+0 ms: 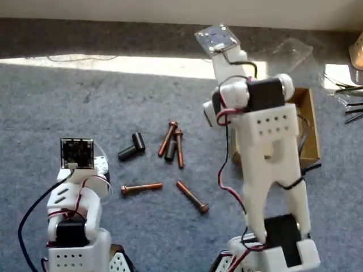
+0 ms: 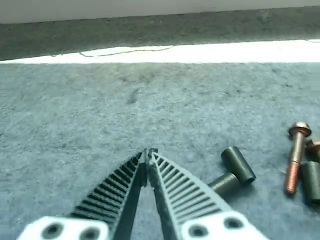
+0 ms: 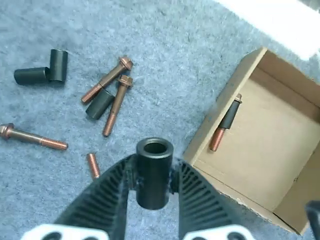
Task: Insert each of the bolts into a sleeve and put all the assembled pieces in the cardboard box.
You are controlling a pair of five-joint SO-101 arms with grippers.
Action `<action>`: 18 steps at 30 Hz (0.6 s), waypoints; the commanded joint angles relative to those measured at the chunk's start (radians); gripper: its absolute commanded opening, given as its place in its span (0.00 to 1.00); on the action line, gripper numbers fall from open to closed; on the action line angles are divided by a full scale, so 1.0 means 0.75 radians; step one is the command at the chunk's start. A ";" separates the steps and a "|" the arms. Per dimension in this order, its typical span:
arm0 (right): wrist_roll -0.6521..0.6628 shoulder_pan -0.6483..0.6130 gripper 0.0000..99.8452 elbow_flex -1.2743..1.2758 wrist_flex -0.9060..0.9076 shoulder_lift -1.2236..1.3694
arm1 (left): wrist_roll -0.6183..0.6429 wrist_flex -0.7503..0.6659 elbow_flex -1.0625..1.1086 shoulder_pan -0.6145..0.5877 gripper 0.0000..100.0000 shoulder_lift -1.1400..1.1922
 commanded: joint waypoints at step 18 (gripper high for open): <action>-0.119 0.017 0.00 1.141 -0.494 -1.098 | -0.305 0.331 -0.173 0.292 0.03 -0.015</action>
